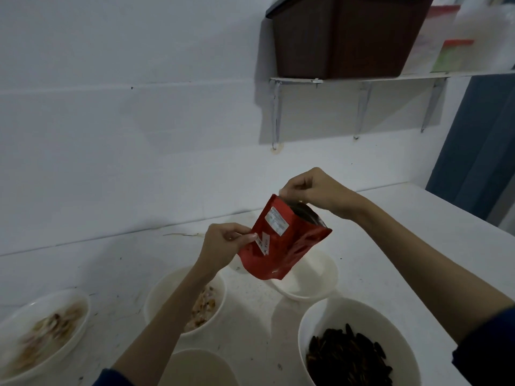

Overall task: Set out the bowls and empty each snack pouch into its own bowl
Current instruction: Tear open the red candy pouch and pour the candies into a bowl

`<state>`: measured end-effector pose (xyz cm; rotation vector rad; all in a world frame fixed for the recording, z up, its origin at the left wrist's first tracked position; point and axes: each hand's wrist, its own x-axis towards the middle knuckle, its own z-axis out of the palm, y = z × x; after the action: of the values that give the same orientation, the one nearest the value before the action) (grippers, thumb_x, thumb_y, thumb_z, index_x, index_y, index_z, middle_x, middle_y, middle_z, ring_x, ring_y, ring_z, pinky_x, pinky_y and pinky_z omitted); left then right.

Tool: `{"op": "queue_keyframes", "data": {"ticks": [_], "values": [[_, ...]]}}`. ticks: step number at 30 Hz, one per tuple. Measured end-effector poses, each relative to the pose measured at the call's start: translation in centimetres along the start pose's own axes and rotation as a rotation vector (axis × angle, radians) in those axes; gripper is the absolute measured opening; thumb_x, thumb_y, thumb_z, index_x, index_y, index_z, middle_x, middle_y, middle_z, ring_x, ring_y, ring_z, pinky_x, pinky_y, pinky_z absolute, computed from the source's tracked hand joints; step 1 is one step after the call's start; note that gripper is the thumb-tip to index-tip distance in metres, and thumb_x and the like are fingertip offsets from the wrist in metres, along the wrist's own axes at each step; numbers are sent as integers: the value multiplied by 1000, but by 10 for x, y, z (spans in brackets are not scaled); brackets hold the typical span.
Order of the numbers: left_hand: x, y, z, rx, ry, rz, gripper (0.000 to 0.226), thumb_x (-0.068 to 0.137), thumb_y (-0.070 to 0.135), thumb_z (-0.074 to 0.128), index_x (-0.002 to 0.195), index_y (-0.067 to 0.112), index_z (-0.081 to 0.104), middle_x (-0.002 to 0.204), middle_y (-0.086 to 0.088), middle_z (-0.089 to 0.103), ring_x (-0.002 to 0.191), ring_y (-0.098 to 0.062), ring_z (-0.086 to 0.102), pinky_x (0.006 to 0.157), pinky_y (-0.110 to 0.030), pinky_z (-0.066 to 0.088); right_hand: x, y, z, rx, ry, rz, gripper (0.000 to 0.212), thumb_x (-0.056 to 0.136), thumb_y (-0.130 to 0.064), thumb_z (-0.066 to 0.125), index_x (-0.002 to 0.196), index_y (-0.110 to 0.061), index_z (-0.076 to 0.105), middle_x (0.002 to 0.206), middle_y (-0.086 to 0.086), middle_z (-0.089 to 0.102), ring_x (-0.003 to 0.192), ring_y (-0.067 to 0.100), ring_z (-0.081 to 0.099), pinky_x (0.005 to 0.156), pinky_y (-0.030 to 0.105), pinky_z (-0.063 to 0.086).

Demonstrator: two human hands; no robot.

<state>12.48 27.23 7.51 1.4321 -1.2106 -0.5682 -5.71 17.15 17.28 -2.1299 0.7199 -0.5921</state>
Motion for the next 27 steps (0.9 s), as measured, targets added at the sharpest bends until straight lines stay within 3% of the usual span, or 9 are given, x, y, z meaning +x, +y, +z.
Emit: {"op": "queue_keyframes", "data": {"ticks": [3, 7, 10, 12, 15, 18, 21, 23, 27], "values": [[5, 6, -6, 31, 42, 22, 22, 73, 6, 74, 68, 26, 70, 55, 13, 69, 55, -6, 68, 55, -16, 54, -3, 2, -6, 4, -34, 29, 26, 81, -33, 65, 84, -7, 72, 86, 5, 73, 78, 12, 68, 67, 15, 53], [9, 8, -15, 150, 57, 47, 19, 73, 9, 75, 69, 28, 70, 56, 22, 67, 58, 1, 65, 58, -12, 53, 5, 10, 4, -51, 57, -8, 4, 78, -13, 71, 79, -9, 69, 81, 7, 70, 82, 21, 67, 69, 26, 56], [4, 2, -23, 205, -12, 21, 12, 74, 14, 75, 76, 25, 72, 63, 21, 70, 65, 0, 65, 62, -14, 54, 11, 13, 15, -26, 112, -21, 2, 77, -8, 70, 79, -8, 70, 71, -5, 65, 70, 7, 62, 61, 14, 51], [-2, -7, -28, 247, -108, -15, 14, 74, 14, 74, 79, 27, 71, 67, 16, 72, 69, -4, 68, 64, -18, 56, 13, 13, 24, -13, 105, -25, 6, 76, -7, 71, 81, -5, 71, 71, -4, 65, 63, 0, 60, 57, 9, 47], [-12, -22, -31, 331, -166, -84, 21, 74, 9, 74, 76, 30, 70, 67, 13, 72, 69, -11, 71, 71, -26, 57, 16, 15, 36, -43, 82, -41, 11, 76, -7, 71, 85, -2, 71, 78, 3, 65, 67, 0, 57, 64, 14, 47], [-16, -27, -33, 395, -107, -114, 26, 75, 8, 72, 69, 33, 68, 59, 21, 69, 64, -2, 68, 69, -17, 52, 16, 17, 38, -24, 77, -38, 11, 76, -7, 71, 85, -1, 71, 75, 0, 64, 70, 0, 57, 65, 14, 47], [-14, -18, -39, 398, 25, -62, 23, 75, 7, 72, 69, 30, 69, 59, 21, 67, 60, 3, 64, 63, -10, 49, 13, 23, 30, 45, 100, -6, 5, 76, -6, 71, 81, -4, 71, 70, -3, 65, 70, 7, 60, 67, 19, 49], [-10, -9, -43, 385, 81, -35, 15, 76, 7, 71, 74, 22, 71, 61, 19, 67, 59, 6, 62, 61, -7, 48, 9, 28, 23, 73, 108, 13, 2, 77, -7, 71, 76, -9, 69, 73, 5, 68, 73, 15, 63, 68, 25, 52], [-1, 10, -42, 534, 64, 89, 9, 75, 5, 71, 78, 13, 71, 70, 17, 62, 65, 13, 59, 62, -2, 43, -1, 41, 14, 55, 105, 59, 13, 77, -7, 70, 68, -15, 65, 84, 19, 71, 80, 23, 67, 77, 37, 54]]}}
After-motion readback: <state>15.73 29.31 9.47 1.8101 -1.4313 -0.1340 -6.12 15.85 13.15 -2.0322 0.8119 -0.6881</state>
